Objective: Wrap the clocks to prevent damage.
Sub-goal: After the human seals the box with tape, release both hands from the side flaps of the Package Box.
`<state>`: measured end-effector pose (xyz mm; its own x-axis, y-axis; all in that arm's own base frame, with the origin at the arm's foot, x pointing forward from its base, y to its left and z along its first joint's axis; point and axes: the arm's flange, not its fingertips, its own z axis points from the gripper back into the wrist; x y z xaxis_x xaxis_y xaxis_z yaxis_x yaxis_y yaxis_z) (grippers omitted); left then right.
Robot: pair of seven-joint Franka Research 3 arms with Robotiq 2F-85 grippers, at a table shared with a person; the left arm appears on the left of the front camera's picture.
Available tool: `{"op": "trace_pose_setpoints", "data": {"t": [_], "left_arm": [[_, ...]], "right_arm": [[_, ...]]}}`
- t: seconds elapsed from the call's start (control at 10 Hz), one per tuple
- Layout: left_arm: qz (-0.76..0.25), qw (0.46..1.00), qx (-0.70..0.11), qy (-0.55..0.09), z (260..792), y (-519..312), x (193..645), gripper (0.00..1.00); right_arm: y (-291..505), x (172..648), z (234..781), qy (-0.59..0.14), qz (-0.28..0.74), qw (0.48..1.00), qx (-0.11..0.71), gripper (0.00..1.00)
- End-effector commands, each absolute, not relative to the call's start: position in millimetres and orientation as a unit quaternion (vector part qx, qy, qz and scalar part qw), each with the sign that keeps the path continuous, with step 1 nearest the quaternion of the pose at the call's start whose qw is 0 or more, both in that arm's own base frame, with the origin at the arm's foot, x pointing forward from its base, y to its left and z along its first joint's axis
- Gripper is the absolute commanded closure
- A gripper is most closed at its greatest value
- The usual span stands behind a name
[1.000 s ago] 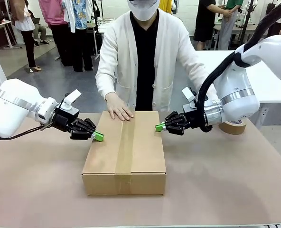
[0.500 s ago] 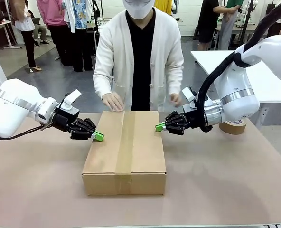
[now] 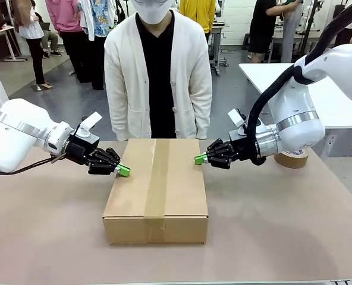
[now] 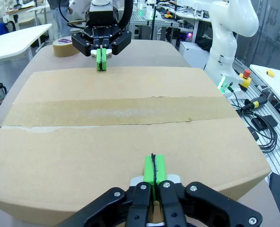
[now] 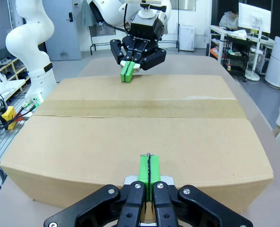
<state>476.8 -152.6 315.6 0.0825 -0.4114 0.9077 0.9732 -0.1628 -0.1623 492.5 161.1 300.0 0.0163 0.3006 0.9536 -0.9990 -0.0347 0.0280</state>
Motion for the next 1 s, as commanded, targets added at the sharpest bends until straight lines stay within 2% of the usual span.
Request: {"op": "trace_pose_setpoints", "data": {"t": [0.0,0.1,0.2,0.4,0.5,0.6,0.7,0.9], "left_arm": [[-0.606,0.575,-0.460,-0.301,312,-153,476,1.00],[-0.606,0.572,-0.463,-0.303,316,-153,477,1.00],[-0.611,0.575,-0.469,-0.277,334,-145,487,1.00],[-0.613,0.587,-0.466,-0.248,380,-139,469,1.00],[-0.621,0.592,-0.471,-0.202,420,-135,465,1.00],[-0.617,0.620,-0.454,-0.166,454,-129,468,1.00],[-0.614,0.650,-0.423,-0.145,487,-125,469,1.00],[-0.620,0.691,-0.354,-0.116,545,-128,438,1.00]], "right_arm": [[162,492,297,-0.401,0.574,0.569,0.432,0.99],[161,493,300,-0.403,0.574,0.566,0.433,0.99],[162,494,318,-0.393,0.588,0.563,0.427,0.99],[162,475,369,-0.359,0.611,0.577,0.406,0.99],[158,468,409,-0.337,0.609,0.601,0.393,0.99],[152,461,447,-0.303,0.596,0.641,0.378,0.99],[148,451,484,-0.273,0.582,0.681,0.351,0.99],[147,419,556,-0.234,0.569,0.733,0.290,0.99]]}}
